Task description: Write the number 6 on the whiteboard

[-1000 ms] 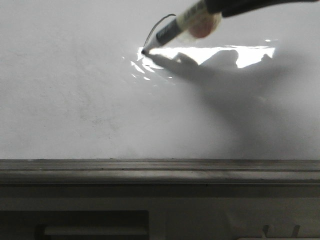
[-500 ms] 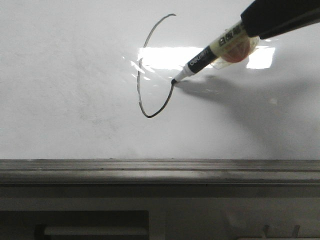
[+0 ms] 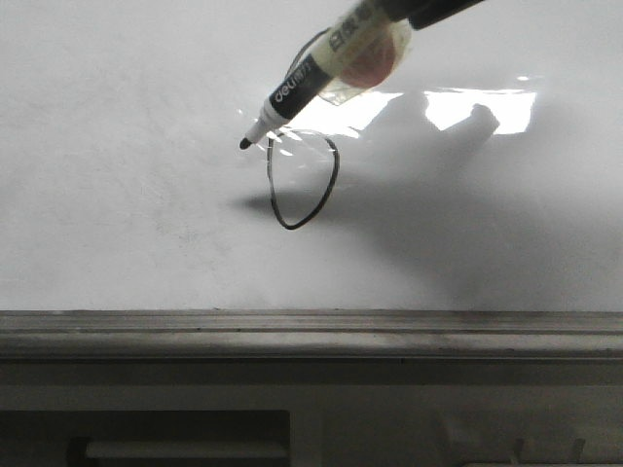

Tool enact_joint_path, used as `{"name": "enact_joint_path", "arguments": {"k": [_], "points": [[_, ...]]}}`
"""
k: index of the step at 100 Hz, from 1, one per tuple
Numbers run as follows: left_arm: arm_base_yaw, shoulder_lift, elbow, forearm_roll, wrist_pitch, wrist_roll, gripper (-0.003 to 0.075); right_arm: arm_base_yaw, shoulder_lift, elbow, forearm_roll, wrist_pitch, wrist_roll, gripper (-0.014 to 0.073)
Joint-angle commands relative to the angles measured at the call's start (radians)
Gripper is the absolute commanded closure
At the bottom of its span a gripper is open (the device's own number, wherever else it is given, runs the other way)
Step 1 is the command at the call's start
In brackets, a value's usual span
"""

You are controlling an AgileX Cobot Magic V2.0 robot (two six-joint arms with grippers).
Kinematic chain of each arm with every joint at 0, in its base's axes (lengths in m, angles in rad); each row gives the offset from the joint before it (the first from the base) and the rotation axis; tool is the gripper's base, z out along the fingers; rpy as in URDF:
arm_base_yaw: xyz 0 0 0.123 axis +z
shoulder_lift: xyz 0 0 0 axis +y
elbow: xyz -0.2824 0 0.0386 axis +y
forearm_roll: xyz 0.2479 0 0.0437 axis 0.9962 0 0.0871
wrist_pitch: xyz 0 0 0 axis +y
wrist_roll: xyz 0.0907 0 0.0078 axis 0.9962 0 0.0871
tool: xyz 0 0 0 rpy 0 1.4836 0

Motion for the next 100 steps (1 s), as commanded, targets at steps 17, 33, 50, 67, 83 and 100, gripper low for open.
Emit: {"name": "enact_joint_path", "arguments": {"k": [17, 33, 50, 67, 83, 100], "points": [[-0.222, 0.028, -0.03, -0.079, -0.005, 0.142, 0.0227, -0.016, -0.03, -0.077, 0.018, 0.083, -0.012, 0.0638], [-0.38, 0.112, -0.03, -0.162, -0.043, 0.206, 0.0227, -0.016, -0.003, -0.117, 0.026, 0.104, -0.008, 0.0638], [-0.533, 0.255, -0.074, -0.158, -0.09, 0.217, 0.0227, -0.016, 0.073, -0.201, 0.034, 0.19, -0.008, 0.0638], [-0.632, 0.372, -0.145, -0.131, -0.139, 0.239, 0.0227, -0.016, 0.118, -0.261, 0.034, 0.255, -0.008, 0.0638], [-0.641, 0.438, -0.179, -0.128, -0.158, 0.246, 0.0227, -0.016, 0.118, -0.263, 0.034, 0.266, -0.008, 0.0638], [-0.641, 0.467, -0.179, -0.128, -0.167, 0.255, 0.0268, -0.016, 0.118, -0.263, 0.034, 0.268, -0.008, 0.0638]]}}
